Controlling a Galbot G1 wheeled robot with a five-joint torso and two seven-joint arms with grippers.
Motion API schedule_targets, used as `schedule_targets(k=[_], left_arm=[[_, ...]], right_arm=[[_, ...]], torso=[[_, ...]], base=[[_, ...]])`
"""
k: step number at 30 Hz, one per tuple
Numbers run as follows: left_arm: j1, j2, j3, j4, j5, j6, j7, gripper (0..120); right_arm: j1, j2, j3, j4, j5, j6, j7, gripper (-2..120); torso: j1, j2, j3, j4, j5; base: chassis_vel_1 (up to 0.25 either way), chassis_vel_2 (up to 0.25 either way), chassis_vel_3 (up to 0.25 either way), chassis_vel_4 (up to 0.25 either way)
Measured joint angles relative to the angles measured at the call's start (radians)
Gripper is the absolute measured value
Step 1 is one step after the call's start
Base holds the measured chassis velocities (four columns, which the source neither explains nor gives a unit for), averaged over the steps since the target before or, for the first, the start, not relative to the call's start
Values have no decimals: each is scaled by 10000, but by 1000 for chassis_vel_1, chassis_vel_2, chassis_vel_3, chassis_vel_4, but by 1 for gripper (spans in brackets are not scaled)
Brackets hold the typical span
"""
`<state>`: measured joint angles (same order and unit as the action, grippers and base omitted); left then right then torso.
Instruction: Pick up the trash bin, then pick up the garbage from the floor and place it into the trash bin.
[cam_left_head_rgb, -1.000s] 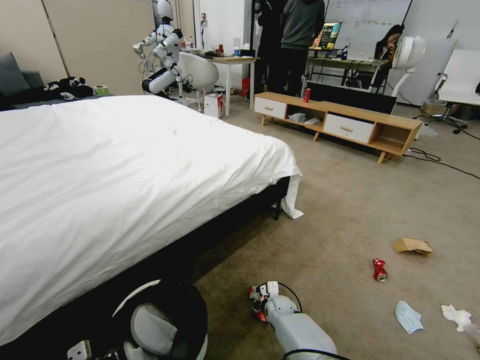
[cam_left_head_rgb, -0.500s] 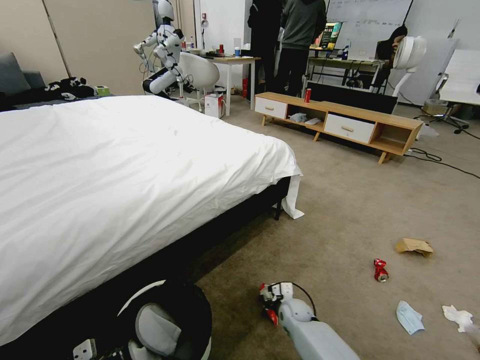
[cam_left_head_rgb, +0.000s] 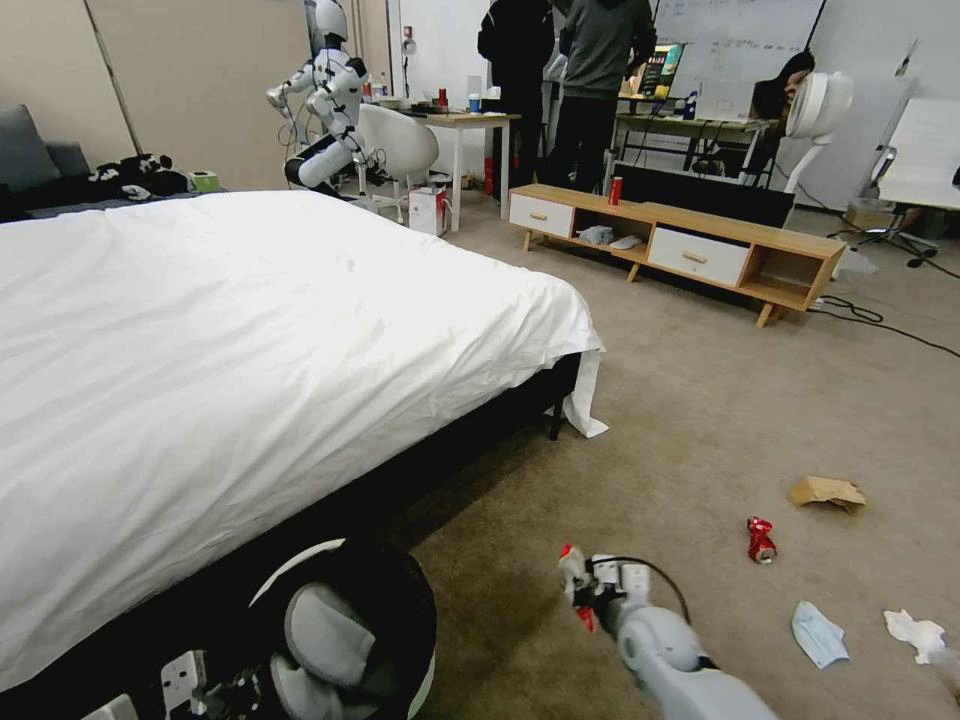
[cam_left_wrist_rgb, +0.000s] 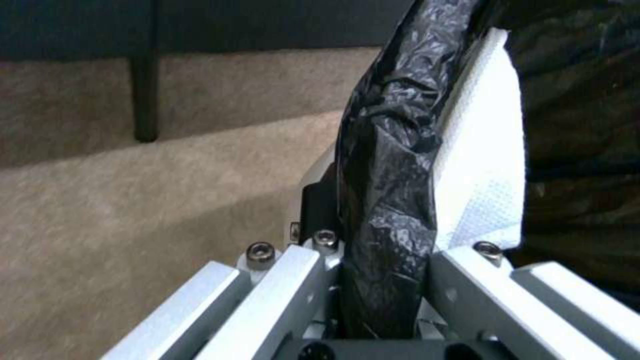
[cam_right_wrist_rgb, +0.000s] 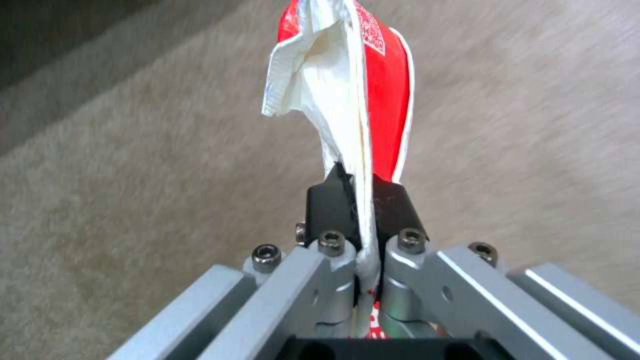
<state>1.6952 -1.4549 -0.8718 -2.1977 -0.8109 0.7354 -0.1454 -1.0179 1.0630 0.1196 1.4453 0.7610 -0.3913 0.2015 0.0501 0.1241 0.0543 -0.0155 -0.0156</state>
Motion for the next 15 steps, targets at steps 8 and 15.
schedule_targets(k=[8,15], left_arm=[[-638,803,210,313,-728,0,-198,1],[-961,1170,468,525,-912,0,-311,1]], right_arm=[[-1123,-1408,1113,2400,723,853,-164,0],[-1699,-1903,1675,3943,993,1656,-601,0]], torso=[[0,0,-1,4,0],[0,0,-1,3,-3]], base=[[0,0,0,0],[0,0,0,0]])
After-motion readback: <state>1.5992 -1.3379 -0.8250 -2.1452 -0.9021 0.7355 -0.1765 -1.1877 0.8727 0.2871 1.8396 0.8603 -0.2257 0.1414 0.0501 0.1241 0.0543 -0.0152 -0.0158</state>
